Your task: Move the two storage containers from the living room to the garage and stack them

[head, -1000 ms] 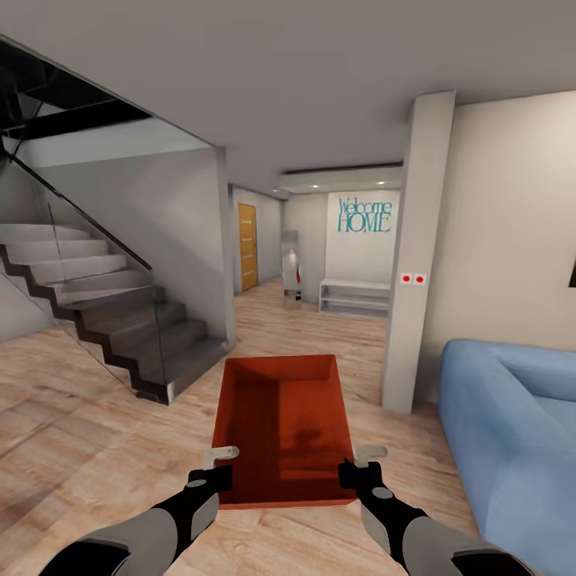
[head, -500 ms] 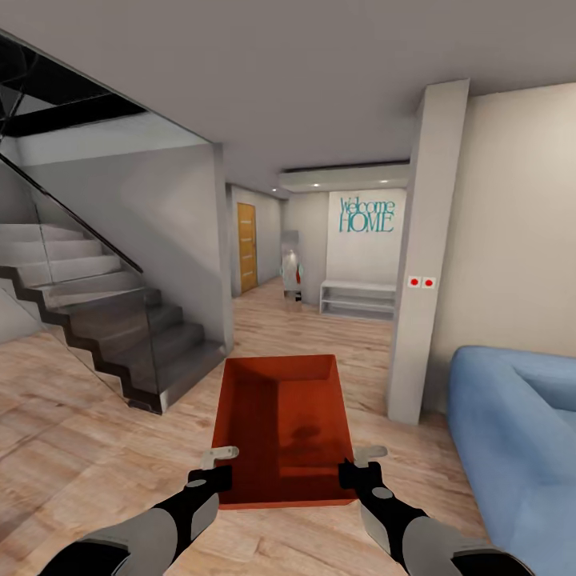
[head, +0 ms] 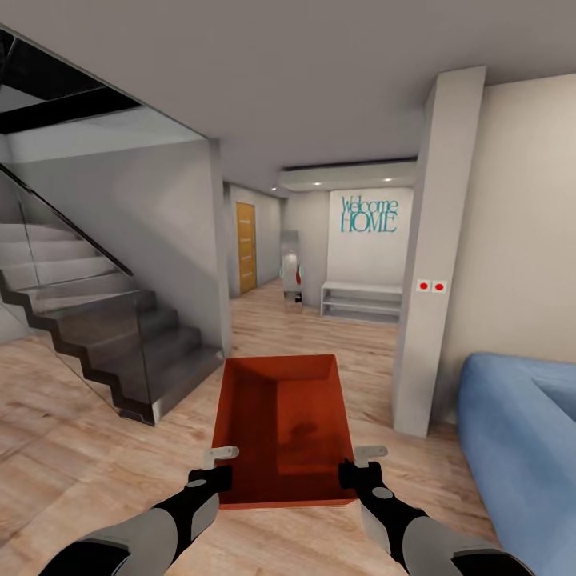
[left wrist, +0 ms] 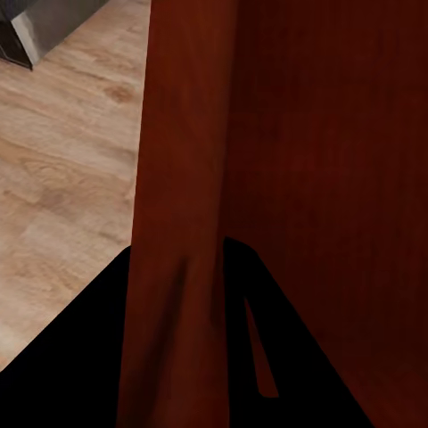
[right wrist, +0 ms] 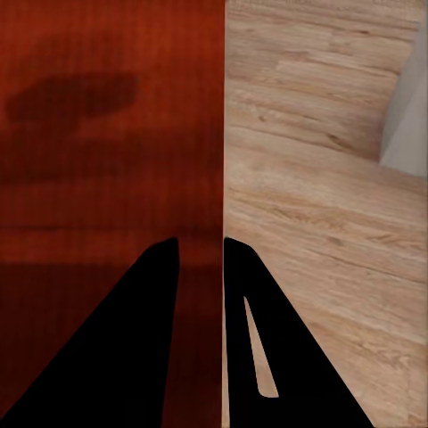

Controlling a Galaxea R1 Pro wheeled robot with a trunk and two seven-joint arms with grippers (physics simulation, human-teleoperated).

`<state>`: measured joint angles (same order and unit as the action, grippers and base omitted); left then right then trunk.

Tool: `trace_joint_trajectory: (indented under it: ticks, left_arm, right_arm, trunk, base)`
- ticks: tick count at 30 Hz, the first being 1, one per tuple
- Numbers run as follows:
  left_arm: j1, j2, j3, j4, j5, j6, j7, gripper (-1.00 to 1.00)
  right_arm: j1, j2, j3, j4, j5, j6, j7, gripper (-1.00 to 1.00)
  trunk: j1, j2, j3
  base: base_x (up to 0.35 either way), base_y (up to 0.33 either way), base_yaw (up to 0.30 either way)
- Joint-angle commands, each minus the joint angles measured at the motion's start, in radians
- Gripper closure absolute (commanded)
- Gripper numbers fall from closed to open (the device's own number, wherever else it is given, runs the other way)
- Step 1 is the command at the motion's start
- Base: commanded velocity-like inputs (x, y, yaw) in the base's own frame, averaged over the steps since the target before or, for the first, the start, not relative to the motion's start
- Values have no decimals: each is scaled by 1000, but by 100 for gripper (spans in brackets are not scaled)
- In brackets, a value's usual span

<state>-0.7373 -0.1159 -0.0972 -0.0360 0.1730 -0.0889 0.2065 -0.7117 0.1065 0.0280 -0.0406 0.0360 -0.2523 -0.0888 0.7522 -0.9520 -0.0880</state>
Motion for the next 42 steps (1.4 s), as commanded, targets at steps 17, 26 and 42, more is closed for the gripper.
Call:
trace_joint_trajectory:
  ticks: [17, 26, 42]
  left_arm:
    - [-1, 16, 44, 4, 19, -3, 1, 100]
    - [-1, 16, 43, 4, 19, -3, 1, 100]
    - [-1, 16, 43, 4, 19, -4, 1, 100]
  right_arm:
    - [-2, -1, -45, -2, 4, -27, -8, 100]
    - [-2, -1, -45, -2, 4, -28, -8, 100]
    - [-2, -1, -45, -2, 4, -28, -8, 100]
  trunk:
    - [1, -1, -2]
    - [1, -1, -2]
    - [1, -1, -2]
  base:
    - [324, 0, 0]
    - [324, 0, 0]
    - [324, 0, 0]
